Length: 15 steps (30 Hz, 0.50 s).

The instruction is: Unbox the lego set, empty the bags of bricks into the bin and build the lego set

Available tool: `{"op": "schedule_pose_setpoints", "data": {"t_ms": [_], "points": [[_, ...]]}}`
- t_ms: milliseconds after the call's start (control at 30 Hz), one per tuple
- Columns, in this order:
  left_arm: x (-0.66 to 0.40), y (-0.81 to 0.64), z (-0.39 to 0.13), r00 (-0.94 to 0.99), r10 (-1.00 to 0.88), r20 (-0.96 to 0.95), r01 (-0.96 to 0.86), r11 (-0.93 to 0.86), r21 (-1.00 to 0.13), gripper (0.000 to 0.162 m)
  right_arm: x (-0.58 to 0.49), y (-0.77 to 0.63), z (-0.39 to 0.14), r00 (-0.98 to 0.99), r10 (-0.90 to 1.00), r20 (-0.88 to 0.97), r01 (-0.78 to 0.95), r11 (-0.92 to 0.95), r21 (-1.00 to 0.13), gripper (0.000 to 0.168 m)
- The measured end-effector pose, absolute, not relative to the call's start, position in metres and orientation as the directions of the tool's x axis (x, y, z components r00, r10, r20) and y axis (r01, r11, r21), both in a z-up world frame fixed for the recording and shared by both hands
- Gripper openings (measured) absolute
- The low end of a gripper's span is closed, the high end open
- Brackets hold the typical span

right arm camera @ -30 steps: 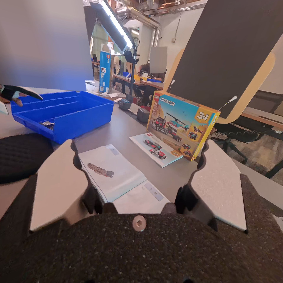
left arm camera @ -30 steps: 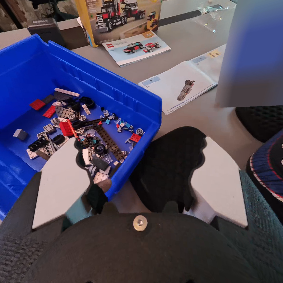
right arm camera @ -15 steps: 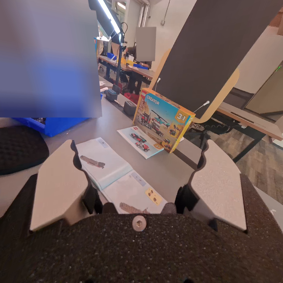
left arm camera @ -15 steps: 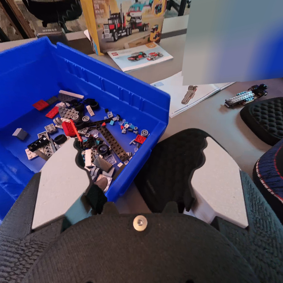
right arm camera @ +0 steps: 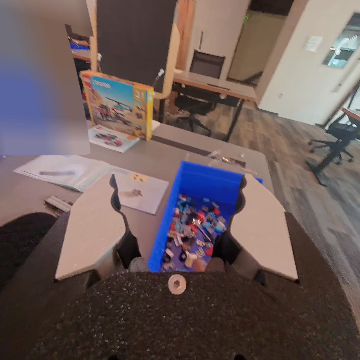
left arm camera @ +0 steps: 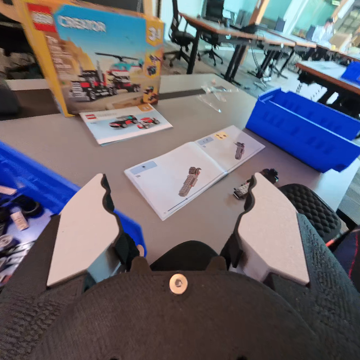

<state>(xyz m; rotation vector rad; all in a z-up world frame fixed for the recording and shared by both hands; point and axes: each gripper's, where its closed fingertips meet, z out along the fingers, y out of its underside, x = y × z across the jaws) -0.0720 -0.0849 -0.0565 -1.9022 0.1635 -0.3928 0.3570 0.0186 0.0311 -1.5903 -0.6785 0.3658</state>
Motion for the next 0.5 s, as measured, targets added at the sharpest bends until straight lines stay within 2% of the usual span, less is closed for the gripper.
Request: {"op": "schedule_pose_setpoints", "data": {"t_ms": [100,200,367,500], "points": [[-0.058,-0.073,-0.060,0.953,-0.290,0.084,-0.042,-0.404,-0.914,0.131,0.396,0.017,0.011,0.809,0.575,0.123,0.208,-0.085,-0.974,0.095],[-0.069,-0.063,-0.052,0.983,-0.167,-0.082,-0.146,-0.417,-0.897,0.131,0.423,0.019,-0.007,0.822,0.559,0.109,0.210,-0.120,-0.970,0.080],[-0.071,-0.059,-0.010,0.983,-0.061,-0.173,-0.183,-0.317,-0.931,0.131,0.448,0.025,-0.048,0.780,0.594,0.198,0.374,-0.190,-0.908,0.063],[-0.033,-0.047,0.010,0.970,-0.164,-0.182,-0.216,-0.220,-0.951,0.111,0.457,0.022,-0.083,0.684,0.691,0.233,0.517,-0.235,-0.823,0.054]]}}
